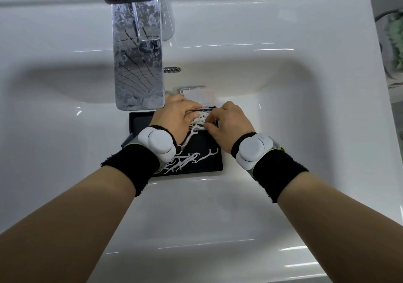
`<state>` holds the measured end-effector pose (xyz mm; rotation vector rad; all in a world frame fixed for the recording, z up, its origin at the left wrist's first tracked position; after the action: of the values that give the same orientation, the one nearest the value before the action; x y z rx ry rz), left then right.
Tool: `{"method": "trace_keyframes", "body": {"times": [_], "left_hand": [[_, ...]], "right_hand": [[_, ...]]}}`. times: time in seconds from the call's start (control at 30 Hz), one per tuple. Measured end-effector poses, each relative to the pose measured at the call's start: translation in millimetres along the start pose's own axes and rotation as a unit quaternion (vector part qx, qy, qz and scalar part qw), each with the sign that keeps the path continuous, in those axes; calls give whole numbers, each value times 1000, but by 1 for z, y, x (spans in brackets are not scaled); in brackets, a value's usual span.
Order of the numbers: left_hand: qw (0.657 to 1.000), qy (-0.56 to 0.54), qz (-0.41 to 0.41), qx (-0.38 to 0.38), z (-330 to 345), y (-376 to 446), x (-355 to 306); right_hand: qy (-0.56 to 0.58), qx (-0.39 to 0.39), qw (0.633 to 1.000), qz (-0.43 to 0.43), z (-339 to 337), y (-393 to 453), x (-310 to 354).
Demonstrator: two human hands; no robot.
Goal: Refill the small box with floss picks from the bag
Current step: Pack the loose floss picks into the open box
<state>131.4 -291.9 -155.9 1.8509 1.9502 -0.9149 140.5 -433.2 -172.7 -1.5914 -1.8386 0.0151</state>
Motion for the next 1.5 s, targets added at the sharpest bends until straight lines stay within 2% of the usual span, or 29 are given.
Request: {"method": "trace_keyframes", "body": {"times": [0.13, 0.3, 0.6, 0.9, 1.07, 1.33, 1.5], "left_hand": [[999, 35, -8, -12, -12, -10, 10], [998, 62, -25, 17, -12, -23, 18], [992, 106, -5, 62, 10, -25, 18], [999, 6, -40, -7, -14, -28, 22], [998, -34, -56, -17, -18, -26, 19], [993, -59, -93, -32, -25, -26, 23], [990, -86, -107, 28, -11, -28, 19]], "right_hand": [[14, -12, 1000, -5, -2, 1, 0], [41, -27, 998, -40, -2, -2, 9], [2, 10, 998, -58, 8, -5, 15], [2, -7, 998, -62, 1, -3, 22], [1, -2, 999, -53, -6, -3, 23], [90, 2, 996, -16, -14, -7, 9], [174, -12, 984, 23, -13, -9, 5]]}}
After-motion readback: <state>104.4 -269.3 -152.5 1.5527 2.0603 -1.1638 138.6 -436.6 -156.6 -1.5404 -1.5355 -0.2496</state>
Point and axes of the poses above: each hand's wrist, its own y-axis towards the middle knuckle, its own z-axis out of the palm, x = y × z, the point moved 7 cm from there along y, towards the middle knuckle, and after that the axes turned 2 degrees about z, right-handed, at the moved point
